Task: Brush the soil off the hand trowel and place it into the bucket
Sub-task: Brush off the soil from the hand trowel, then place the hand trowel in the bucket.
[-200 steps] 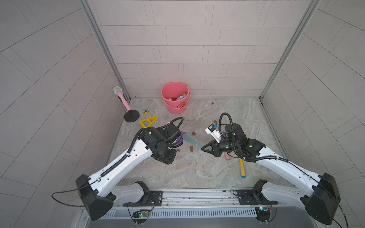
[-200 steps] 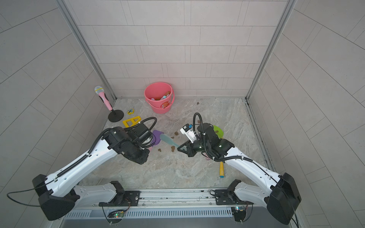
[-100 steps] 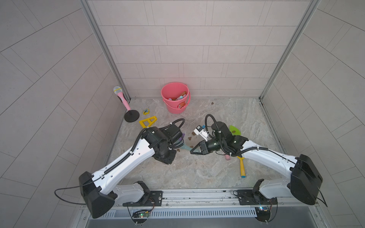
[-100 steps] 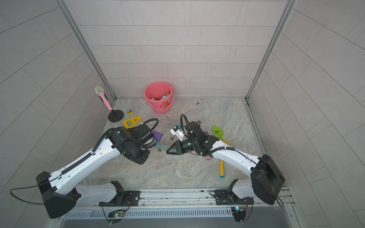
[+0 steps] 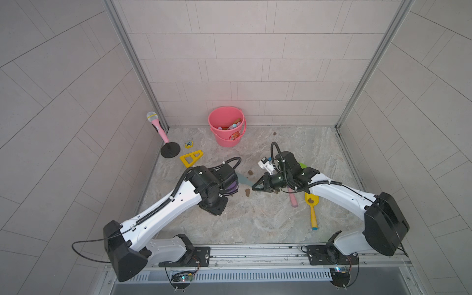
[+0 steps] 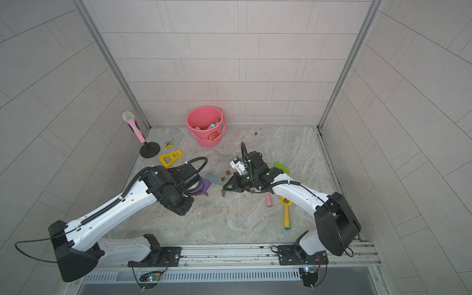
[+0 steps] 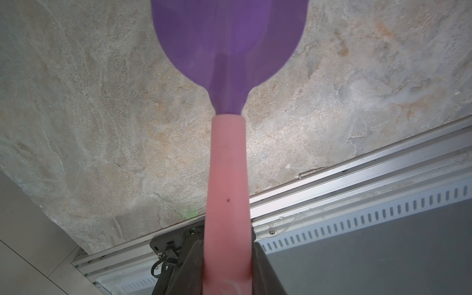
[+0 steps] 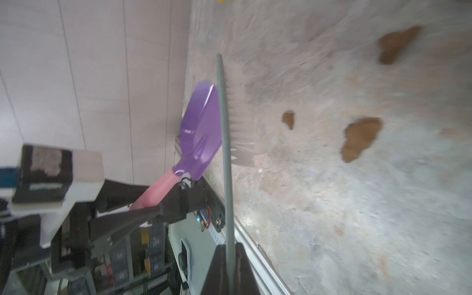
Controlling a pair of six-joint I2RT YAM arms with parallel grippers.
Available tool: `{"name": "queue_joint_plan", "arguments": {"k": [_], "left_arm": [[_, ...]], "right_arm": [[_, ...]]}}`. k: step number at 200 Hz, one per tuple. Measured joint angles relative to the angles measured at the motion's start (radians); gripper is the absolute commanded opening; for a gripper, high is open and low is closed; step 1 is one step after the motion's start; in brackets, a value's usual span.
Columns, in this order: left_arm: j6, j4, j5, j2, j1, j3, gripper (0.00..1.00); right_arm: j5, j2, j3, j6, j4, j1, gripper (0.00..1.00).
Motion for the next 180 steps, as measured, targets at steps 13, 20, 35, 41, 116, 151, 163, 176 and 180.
{"name": "queue_joint_plan", "arguments": {"k": [13,20,35,41,116,151,163,176,180], "left_arm": [[0.000,0.004,-0.010,-0.001,0.000,0.001,0.00],[0.000,0.004,-0.013,0.000,0.000,0.001,0.00],[-0.004,0.005,-0.016,0.000,0.001,0.009,0.00],[-0.008,0.007,-0.015,0.000,0.001,0.016,0.00],[-0.038,0.088,0.158,0.157,0.158,0.450,0.00],[-0.094,0.152,0.301,0.328,0.292,0.684,0.00],[-0.134,0.185,0.343,0.378,0.331,0.731,0.00],[-0.199,0.230,0.398,0.427,0.374,0.763,0.00],[-0.225,0.245,0.421,0.443,0.391,0.769,0.00]], "right_arm": [[0.035,-0.003,-0.017,0.000,-0.047,-0.050,0.00],[0.058,-0.011,-0.032,-0.001,-0.071,-0.079,0.00],[0.109,-0.051,-0.061,-0.009,-0.126,-0.130,0.00],[0.133,-0.074,-0.068,-0.016,-0.145,-0.145,0.00],[0.301,-0.305,-0.111,-0.099,-0.215,-0.166,0.00],[0.321,-0.354,-0.161,-0.090,-0.228,-0.166,0.00],[0.328,-0.380,-0.169,-0.081,-0.234,-0.166,0.00],[0.335,-0.414,-0.179,-0.072,-0.235,-0.166,0.00],[0.337,-0.427,-0.182,-0.069,-0.236,-0.166,0.00]]}}
